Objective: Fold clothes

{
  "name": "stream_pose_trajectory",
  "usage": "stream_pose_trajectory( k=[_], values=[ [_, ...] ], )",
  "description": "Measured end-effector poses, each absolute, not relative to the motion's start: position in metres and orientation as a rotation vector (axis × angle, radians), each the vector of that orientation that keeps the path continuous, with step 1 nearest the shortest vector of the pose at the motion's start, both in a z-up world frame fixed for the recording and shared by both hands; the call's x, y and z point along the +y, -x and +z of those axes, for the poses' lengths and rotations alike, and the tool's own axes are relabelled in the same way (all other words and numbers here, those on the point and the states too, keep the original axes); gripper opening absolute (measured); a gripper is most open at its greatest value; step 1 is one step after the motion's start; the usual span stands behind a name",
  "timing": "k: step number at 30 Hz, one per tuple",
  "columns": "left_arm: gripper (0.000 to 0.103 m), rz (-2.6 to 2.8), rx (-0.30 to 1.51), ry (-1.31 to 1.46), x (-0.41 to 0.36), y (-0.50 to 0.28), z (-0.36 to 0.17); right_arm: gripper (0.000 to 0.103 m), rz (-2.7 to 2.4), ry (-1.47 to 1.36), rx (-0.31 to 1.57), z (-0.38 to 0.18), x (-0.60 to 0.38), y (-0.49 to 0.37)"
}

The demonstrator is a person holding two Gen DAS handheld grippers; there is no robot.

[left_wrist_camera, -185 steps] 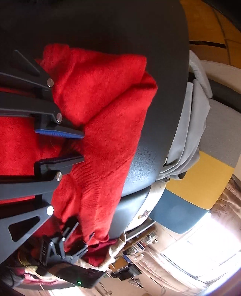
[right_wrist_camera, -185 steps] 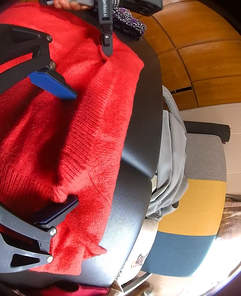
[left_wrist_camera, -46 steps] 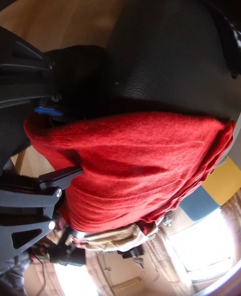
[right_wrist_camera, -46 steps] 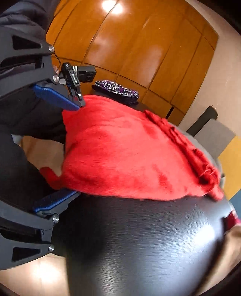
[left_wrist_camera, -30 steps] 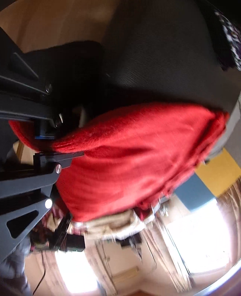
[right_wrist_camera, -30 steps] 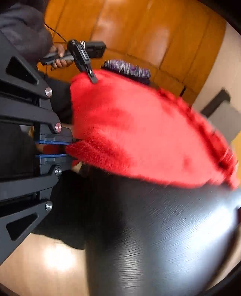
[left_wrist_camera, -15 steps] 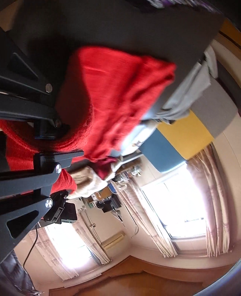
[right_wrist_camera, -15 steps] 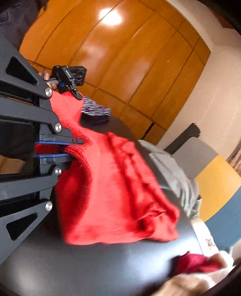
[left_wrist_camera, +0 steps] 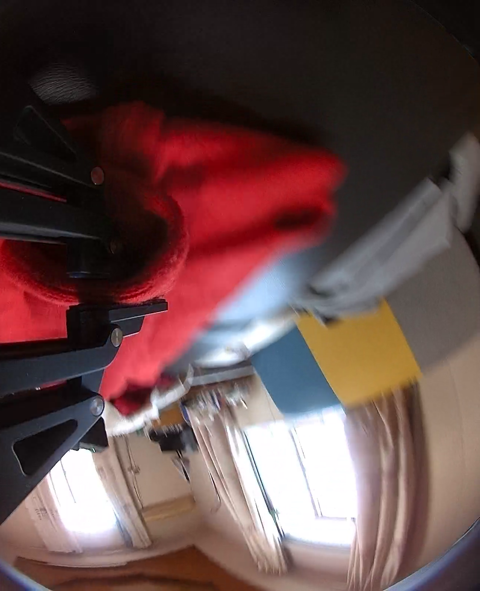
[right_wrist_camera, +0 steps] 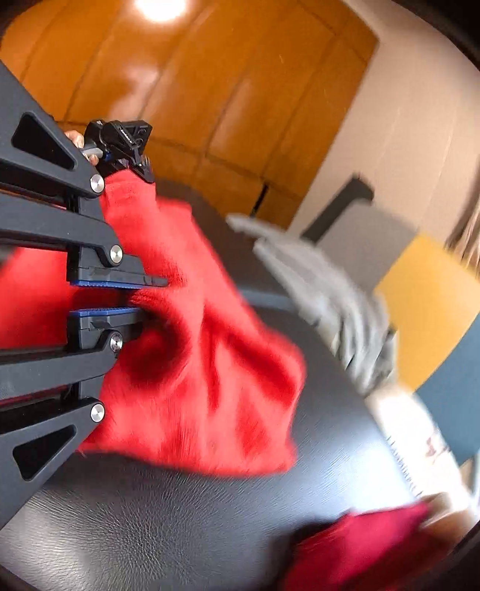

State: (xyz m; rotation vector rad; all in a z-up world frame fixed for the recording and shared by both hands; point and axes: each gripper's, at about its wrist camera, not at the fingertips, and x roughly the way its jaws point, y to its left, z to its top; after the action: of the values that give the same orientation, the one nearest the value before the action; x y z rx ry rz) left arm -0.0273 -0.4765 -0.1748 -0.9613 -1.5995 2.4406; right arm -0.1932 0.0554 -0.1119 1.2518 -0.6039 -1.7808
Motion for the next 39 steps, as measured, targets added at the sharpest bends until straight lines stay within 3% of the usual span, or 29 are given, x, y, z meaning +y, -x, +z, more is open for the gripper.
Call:
stream_pose_trajectory(
  k=[11,16,20,22,25,27,28,31,39],
  values=[
    [0.006,2.43,-1.576,1.035,-0.436,-0.063,-0.181,0.006,-1.717,-1.27,-0.647,-0.136,0.098,0.139],
    [0.017,2.387,-1.669,0.963,-0.433,-0.091,-0.167,0.032,-1.655,-1.211,-0.701,-0.121,0.1,0.122],
    [0.026,2.364,-1.64,1.005,-0.423,-0.094,-0.159,0.034,-1.603,-1.203,-0.634,-0.108,0.083,0.11],
    [0.028,2.377,-1.596,1.066,-0.418,-0.091,-0.16,0.04,-1.599,-1.216,-0.57,-0.108,0.074,0.103],
    [0.026,2.391,-1.528,1.124,-0.414,-0.085,-0.162,0.038,-1.645,-1.245,-0.469,-0.11,0.061,0.101],
    [0.016,2.373,-1.508,1.081,-0.411,-0.078,-0.155,0.024,-1.663,-1.258,-0.411,-0.11,0.052,0.101],
    [0.016,2.351,-1.527,1.021,-0.414,-0.076,-0.15,0.018,-1.655,-1.245,-0.394,-0.106,0.046,0.102],
    [0.016,2.285,-1.576,0.858,-0.426,-0.072,-0.138,0.018,-1.629,-1.171,-0.463,-0.092,0.048,0.111],
    [0.022,2.274,-1.731,0.898,-0.457,-0.038,-0.152,0.019,-1.65,-1.173,-0.562,-0.094,0.036,0.154]
  ],
)
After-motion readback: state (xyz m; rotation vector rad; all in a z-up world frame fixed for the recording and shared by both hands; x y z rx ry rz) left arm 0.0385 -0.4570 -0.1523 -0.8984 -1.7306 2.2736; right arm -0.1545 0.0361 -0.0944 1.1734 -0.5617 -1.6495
